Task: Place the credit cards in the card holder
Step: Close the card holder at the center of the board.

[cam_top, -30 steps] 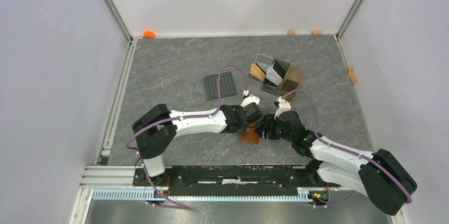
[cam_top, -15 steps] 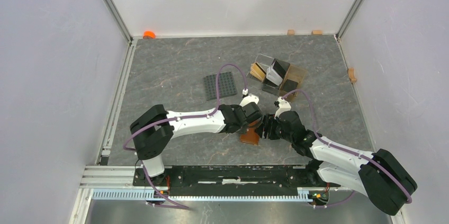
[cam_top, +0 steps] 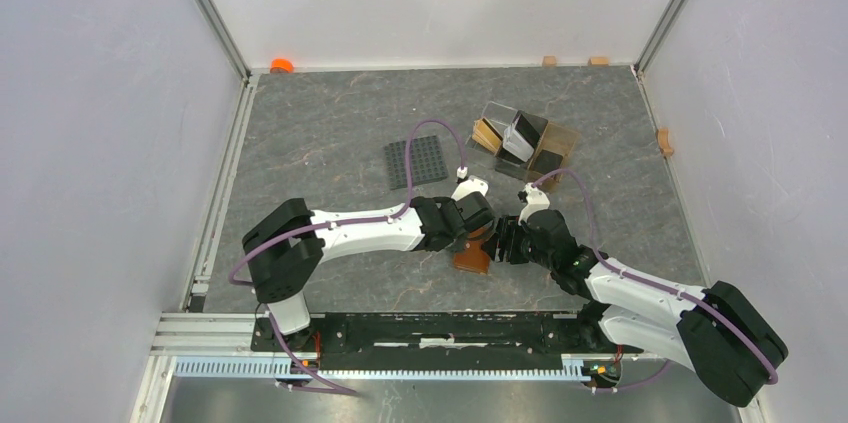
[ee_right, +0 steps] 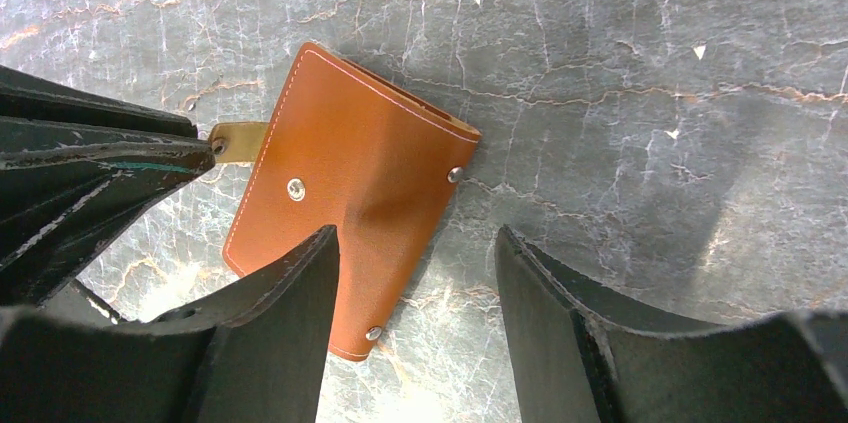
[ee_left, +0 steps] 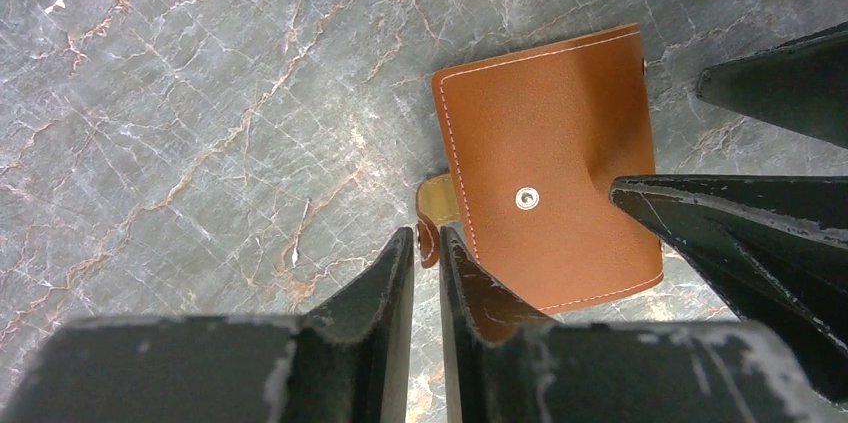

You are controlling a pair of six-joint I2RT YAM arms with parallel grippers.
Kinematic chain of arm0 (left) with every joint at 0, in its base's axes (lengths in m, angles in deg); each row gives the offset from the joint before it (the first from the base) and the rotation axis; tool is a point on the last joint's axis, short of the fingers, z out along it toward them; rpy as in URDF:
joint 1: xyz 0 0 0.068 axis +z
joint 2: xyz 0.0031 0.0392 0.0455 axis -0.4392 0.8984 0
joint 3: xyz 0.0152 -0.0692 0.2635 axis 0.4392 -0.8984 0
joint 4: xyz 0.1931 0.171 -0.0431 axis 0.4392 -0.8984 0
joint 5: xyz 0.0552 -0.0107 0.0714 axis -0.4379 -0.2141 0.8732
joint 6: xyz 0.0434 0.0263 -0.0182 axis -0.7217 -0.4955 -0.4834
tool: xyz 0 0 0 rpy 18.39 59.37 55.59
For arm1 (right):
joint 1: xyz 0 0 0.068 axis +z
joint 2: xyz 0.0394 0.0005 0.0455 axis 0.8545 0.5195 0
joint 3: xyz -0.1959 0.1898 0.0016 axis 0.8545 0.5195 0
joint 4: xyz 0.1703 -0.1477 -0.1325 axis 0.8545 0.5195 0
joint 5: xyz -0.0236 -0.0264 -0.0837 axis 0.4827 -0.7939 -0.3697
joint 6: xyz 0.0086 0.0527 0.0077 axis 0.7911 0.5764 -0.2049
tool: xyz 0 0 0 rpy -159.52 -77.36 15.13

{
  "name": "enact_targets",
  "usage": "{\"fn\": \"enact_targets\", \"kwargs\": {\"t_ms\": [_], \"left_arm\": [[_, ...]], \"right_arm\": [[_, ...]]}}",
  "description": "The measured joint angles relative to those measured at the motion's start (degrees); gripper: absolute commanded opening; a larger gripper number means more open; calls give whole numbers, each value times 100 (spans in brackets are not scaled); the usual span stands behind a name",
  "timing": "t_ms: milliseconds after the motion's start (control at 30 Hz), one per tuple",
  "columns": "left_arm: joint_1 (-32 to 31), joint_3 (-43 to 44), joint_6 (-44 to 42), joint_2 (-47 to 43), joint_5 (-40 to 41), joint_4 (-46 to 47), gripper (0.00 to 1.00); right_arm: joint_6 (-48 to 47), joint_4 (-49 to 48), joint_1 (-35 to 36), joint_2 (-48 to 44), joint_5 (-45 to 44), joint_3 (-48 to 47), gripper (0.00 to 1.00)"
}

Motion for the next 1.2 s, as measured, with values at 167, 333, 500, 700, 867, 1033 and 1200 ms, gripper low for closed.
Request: {"fn": "enact_targets", "kwargs": {"t_ms": [167, 333, 500, 700, 867, 1033, 1200], "left_arm": [[-15, 0, 0, -28, 4, -9, 23], [-24, 0, 0, -28, 2, -70, 29], [-24, 0, 0, -28, -15, -103, 35], [-24, 0, -4, -28, -72, -85, 38], [-24, 0, -42, -28, -96, -79, 43], [-33, 0, -149, -20, -201, -68, 48], [-90, 0, -256, 74, -219, -4, 50]], "right_arm": [[0, -7, 0, 0, 2, 2, 64], [2, -39, 0, -2, 4, 20, 64], [2, -61, 0, -2, 9, 28, 64], [7, -98, 0, -2, 17, 46, 64], [20, -118, 0, -2, 22, 57, 64], [22, -125, 0, -2, 22, 59, 64], [22, -133, -2, -2, 26, 61, 64]]}}
